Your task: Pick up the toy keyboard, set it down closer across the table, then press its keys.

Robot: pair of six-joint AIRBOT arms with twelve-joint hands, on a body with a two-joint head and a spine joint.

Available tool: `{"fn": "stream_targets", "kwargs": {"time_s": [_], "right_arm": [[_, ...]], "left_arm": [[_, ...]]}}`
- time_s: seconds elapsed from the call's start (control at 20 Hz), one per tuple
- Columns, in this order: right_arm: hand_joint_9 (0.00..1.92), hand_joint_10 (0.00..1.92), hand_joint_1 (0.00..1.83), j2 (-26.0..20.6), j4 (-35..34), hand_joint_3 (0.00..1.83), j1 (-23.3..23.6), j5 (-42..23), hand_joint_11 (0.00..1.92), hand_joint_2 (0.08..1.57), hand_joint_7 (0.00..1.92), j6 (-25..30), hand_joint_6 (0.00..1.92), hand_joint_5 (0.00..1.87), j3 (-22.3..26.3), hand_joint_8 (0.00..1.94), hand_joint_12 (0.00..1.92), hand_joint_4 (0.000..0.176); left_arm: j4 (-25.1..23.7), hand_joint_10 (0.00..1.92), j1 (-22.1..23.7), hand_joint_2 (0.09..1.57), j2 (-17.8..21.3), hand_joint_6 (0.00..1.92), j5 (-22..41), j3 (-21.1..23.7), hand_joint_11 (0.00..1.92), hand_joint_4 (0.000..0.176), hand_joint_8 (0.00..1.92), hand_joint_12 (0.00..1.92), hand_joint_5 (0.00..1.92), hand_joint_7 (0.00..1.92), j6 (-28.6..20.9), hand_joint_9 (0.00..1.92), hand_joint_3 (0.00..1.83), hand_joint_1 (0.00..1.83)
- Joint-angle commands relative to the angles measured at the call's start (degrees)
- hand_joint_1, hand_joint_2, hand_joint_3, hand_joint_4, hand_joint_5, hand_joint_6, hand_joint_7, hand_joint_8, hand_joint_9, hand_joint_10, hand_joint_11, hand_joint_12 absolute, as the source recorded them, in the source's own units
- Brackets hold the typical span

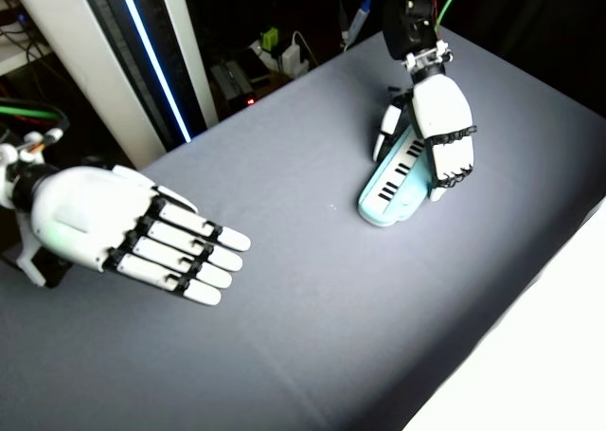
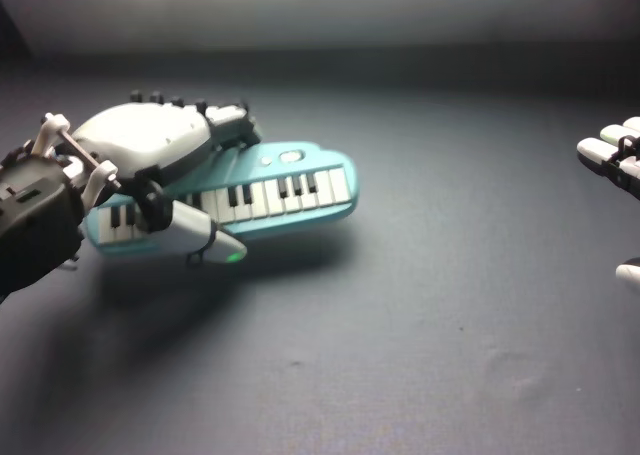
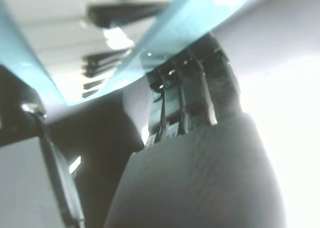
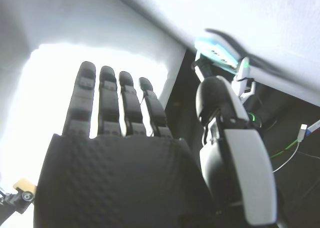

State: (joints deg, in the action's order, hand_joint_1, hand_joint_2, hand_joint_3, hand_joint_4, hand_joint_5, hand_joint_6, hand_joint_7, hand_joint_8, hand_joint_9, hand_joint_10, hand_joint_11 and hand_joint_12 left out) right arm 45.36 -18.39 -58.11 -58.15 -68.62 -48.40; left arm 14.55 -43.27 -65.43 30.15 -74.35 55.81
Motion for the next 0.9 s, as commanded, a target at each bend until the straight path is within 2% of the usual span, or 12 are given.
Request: {"fn": "stream_targets", "kwargs": {"time_s": [0.0, 0.05, 0.1, 0.15, 0.2, 0.25, 0.3, 0.35, 0.5, 0.65, 0.7, 0.85], "right_arm": [[0.0, 0.0, 0.3, 0.01, 0.39, 0.0, 0.16, -7.59, 0.0, 1.38, 0.0, 0.31, 0.0, 0.0, 0.04, 0.0, 0.0, 0.01], [0.0, 0.0, 0.28, 0.01, 0.39, 0.0, 0.12, -7.8, 0.0, 1.38, 0.0, 0.32, 0.0, 0.0, 0.08, 0.0, 0.0, 0.009], [0.0, 0.0, 0.26, 0.01, 0.39, 0.0, 0.12, -8.04, 0.0, 1.38, 0.0, 0.33, 0.0, 0.0, 0.14, 0.0, 0.0, 0.008], [0.0, 0.0, 0.23, 0.01, 0.39, 0.0, 0.12, -8.31, 0.0, 1.38, 0.0, 0.35, 0.0, 0.0, 0.2, 0.0, 0.0, 0.021], [0.0, 0.0, 0.23, 0.01, 0.39, 0.0, 0.12, -8.48, 0.0, 1.38, 0.0, 0.36, 0.0, 0.0, 0.24, 0.0, 0.0, 0.022], [0.0, 0.0, 0.26, 0.0, 0.39, 0.0, 0.12, -8.62, 0.0, 1.38, 0.0, 0.43, 0.0, 0.0, 0.24, 0.0, 0.0, 0.023], [0.0, 0.0, 0.26, -0.01, 0.39, 0.0, 0.12, -8.71, 0.0, 1.39, 0.0, 0.46, 0.0, 0.0, 0.23, 0.0, 0.0, 0.016], [0.0, 0.0, 0.26, -0.02, 0.39, 0.0, 0.12, -8.84, 0.0, 1.38, 0.0, 0.54, 0.0, 0.0, 0.23, 0.0, 0.0, 0.009], [0.0, 0.0, 0.26, -0.08, 0.41, 0.0, 0.12, -9.59, 0.0, 1.39, 0.0, 0.73, 0.0, 0.0, 0.34, 0.0, 0.0, 0.004], [0.0, 0.0, 0.23, -0.55, 0.74, 0.01, 0.12, -10.53, 0.0, 1.41, 0.0, 0.75, 0.0, 0.0, 0.82, 0.0, 0.0, 0.0], [0.0, 0.0, 0.15, -0.68, 0.87, 0.01, 0.12, -10.75, 0.0, 1.43, 0.0, 0.76, 0.0, 0.0, 0.92, 0.0, 0.0, 0.0], [0.0, 0.0, 0.0, -0.79, 1.45, 0.01, 0.12, -11.29, 0.0, 1.45, 0.0, 1.45, 0.0, 0.0, 0.94, 0.0, 0.0, 0.0]], "left_arm": [[-1.49, 1.6, 1.25, 1.21, -0.18, 1.06, 7.86, 0.09, 0.44, 0.0, 1.08, 1.86, 0.2, 0.21, -0.84, 0.58, 0.0, 1.59], [-2.58, 1.43, 2.02, 1.17, -0.76, 1.0, 7.82, 0.06, 0.36, 0.0, 1.0, 1.81, 0.21, 0.23, -1.1, 0.34, 0.0, 1.44], [-3.32, 1.23, 2.88, 1.14, -1.57, 0.95, 7.63, -0.19, 0.31, 0.0, 0.8, 1.7, 0.25, 0.29, -1.34, 0.3, 0.0, 1.41], [-4.2, 1.29, 3.7, 1.12, -2.5, 0.93, 7.39, -0.69, 0.39, 0.0, 0.79, 1.72, 0.29, 0.34, -2.31, 0.34, 0.0, 1.42], [-5.38, 1.46, 4.32, 1.16, -3.69, 1.04, 7.29, -1.48, 0.53, 0.0, 1.06, 1.82, 0.27, 0.3, -4.15, 0.61, 0.0, 1.57], [-6.82, 1.63, 5.15, 1.1, -5.39, 1.19, 7.15, -2.54, 0.64, 0.0, 1.28, 1.89, 0.25, 0.26, -6.37, 0.5, 0.0, 1.45], [-7.84, 1.61, 5.92, 1.1, -6.8, 1.22, 6.68, -3.19, 0.6, 0.0, 1.3, 1.88, 0.22, 0.24, -7.33, 0.43, 0.0, 1.4], [-8.45, 1.52, 6.64, 1.1, -7.89, 1.21, 6.01, -3.55, 0.41, 0.0, 1.23, 1.82, 0.22, 0.23, -7.43, 0.35, 0.0, 1.37], [-9.37, 1.55, 7.42, 1.07, -10.95, 1.14, 5.1, -4.71, 0.39, 0.0, 1.29, 1.79, 0.26, 0.24, -9.32, 0.33, 0.0, 1.4], [-11.02, 1.43, 7.98, 1.08, -14.51, 1.06, 3.61, -6.48, 0.48, 0.0, 1.08, 1.71, 0.27, 0.26, -12.31, 0.37, 0.0, 1.32], [-11.72, 1.19, 8.3, 1.13, -15.47, 0.95, 2.99, -6.73, 0.3, 0.0, 0.8, 1.67, 0.24, 0.22, -12.46, 0.23, 0.01, 1.3], [-14.12, 0.98, 8.67, 1.12, -18.12, 0.8, 1.57, -7.96, 0.35, 0.0, 0.45, 1.57, 0.28, 0.36, -15.11, 0.31, 0.0, 1.37]]}}
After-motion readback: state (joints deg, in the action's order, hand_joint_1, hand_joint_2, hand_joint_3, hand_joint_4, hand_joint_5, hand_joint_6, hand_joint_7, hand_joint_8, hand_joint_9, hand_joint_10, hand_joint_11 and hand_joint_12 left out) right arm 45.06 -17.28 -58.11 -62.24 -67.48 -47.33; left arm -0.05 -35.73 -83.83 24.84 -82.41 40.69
